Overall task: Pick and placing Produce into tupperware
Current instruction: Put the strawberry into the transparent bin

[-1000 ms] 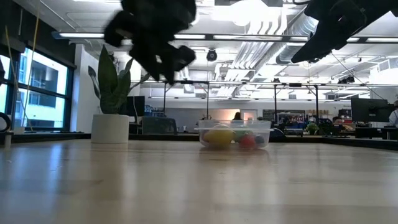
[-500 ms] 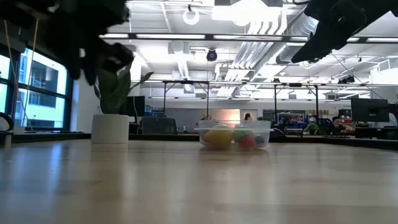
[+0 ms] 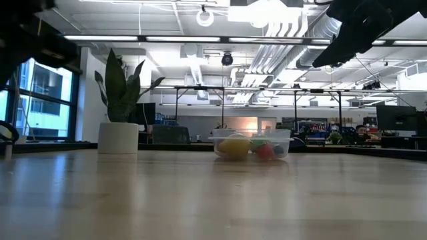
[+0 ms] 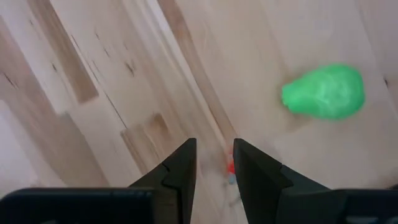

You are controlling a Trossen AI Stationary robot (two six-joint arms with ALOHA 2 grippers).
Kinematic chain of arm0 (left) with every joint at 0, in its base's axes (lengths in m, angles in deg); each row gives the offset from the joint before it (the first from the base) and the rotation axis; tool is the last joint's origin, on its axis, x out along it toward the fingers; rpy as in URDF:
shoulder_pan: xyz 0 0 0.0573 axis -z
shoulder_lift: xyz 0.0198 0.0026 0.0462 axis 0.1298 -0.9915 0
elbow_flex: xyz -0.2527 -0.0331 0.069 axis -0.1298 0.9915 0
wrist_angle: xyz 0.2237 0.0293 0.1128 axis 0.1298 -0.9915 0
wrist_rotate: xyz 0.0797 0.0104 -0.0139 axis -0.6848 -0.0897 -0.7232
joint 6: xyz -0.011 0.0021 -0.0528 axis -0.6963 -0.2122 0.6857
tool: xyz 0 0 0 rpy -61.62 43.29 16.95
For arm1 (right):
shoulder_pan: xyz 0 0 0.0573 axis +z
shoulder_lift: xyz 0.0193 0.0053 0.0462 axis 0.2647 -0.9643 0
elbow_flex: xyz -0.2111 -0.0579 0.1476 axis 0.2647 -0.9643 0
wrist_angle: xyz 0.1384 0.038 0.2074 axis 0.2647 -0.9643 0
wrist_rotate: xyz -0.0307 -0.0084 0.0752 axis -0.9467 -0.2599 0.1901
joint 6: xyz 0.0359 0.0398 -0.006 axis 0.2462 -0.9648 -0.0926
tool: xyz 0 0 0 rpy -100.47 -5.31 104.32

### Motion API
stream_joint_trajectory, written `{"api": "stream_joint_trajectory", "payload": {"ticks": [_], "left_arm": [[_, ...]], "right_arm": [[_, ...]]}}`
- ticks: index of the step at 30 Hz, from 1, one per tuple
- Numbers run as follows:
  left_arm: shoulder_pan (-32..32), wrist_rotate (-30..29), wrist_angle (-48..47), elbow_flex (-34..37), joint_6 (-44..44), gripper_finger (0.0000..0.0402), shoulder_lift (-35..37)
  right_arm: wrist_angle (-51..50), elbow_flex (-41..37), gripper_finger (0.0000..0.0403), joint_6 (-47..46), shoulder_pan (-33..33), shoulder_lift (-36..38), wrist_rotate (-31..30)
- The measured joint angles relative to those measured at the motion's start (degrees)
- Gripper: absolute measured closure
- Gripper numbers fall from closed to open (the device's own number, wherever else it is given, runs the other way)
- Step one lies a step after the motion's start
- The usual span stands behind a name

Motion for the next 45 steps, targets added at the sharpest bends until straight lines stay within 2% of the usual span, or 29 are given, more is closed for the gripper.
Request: {"api": "stream_joint_trajectory", "payload": {"ticks": [7, 14, 22, 26, 31, 37, 45], "left_arm": [[9.3, -2.2, -3.5, 0.0, 3.7, 0.0307, -0.2], [14.8, -7.0, -5.2, 0.5, 8.5, 0.0307, -1.9], [15.6, -2.9, 1.9, 6.8, 11.8, 0.0304, -2.2], [15.6, -3.1, 3.0, 7.8, 12.1, 0.0282, -2.2], [15.6, -3.4, 3.0, 7.8, 11.6, 0.023, -2.2], [15.6, -3.5, 4.4, 7.8, 6.8, 0.0178, -2.6], [15.6, -3.1, 5.3, 7.8, 1.1, 0.0163, -7.1]], "right_arm": [[-0.1, 0.0, 0.0329, 0.0, 0.0, 0.0, 0.0], [-0.1, 0.0, 0.0329, 0.0, 0.0, 0.0, 0.0], [-0.1, 0.0, 0.0329, 0.0, 0.0, 0.0, 0.0], [0.0, 0.0, 0.0329, 0.0, 0.0, 0.0, 0.0], [0.0, 0.0, 0.0329, 0.0, 0.0, 0.0, 0.0], [0.0, 0.0, 0.0329, 0.0, 0.0, 0.0, 0.0], [0.0, 0.0, 0.0329, 0.0, 0.0, 0.0, 0.0]]}}
